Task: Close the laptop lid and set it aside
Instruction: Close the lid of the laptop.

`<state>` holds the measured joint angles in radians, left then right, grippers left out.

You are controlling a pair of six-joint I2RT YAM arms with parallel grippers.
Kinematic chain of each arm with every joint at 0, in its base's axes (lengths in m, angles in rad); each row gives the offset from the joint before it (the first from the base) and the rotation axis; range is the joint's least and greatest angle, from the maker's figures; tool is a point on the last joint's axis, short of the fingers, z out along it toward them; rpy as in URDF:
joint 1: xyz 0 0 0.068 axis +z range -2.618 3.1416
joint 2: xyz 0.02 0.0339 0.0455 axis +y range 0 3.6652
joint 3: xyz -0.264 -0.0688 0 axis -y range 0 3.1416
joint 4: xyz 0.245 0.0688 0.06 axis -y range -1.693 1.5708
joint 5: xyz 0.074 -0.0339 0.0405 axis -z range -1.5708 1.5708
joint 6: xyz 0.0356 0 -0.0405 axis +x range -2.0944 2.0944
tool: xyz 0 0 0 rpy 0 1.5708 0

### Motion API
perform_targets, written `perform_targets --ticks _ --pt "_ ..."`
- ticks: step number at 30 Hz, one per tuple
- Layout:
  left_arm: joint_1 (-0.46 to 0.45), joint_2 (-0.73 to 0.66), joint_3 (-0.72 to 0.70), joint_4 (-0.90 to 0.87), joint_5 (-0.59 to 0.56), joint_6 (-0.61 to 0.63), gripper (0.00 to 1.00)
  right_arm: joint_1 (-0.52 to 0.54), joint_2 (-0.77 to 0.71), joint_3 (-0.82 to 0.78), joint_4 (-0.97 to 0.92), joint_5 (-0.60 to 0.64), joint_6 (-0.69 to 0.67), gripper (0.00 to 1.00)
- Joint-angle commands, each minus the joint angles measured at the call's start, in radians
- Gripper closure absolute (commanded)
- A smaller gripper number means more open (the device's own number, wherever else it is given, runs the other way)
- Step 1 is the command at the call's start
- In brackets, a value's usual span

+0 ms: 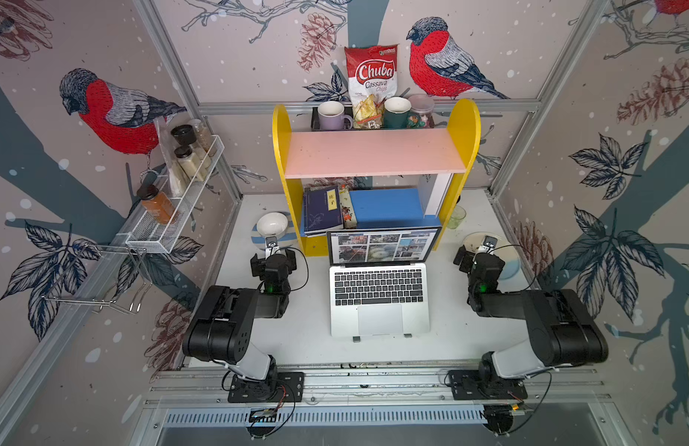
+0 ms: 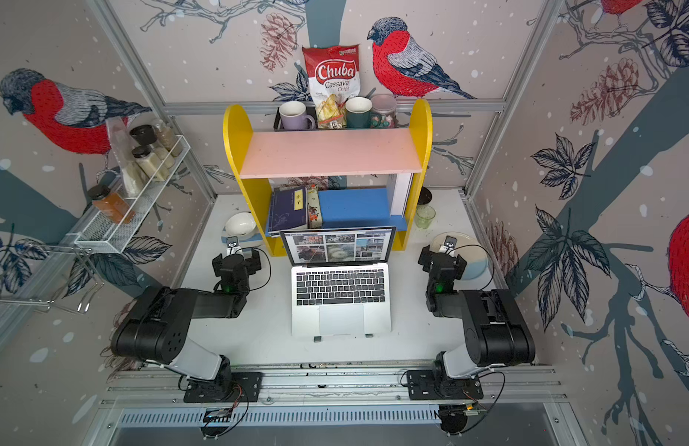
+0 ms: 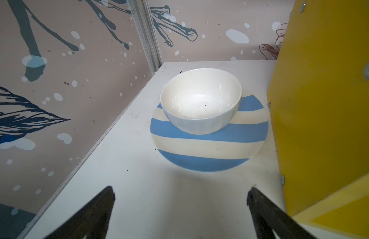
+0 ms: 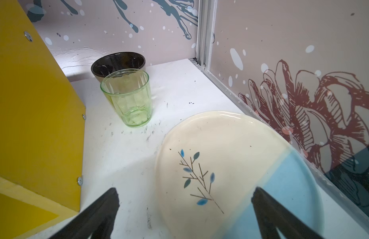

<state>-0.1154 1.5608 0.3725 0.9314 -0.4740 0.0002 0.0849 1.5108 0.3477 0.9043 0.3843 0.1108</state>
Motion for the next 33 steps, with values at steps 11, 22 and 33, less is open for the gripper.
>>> perform_targets --ticks 11,22,33 --pt "0.003 -0.002 0.000 0.014 0.000 -0.002 0.01 0.001 -0.001 0.004 0.010 0.011 0.003 0.00" --pt "0.003 -0.002 -0.001 0.014 0.000 -0.002 0.02 -0.008 -0.002 0.003 0.010 -0.018 0.005 0.00" --pt "-0.056 -0.139 -0.028 -0.027 -0.106 0.047 0.02 -0.005 -0.150 0.113 -0.282 0.112 0.052 0.00"
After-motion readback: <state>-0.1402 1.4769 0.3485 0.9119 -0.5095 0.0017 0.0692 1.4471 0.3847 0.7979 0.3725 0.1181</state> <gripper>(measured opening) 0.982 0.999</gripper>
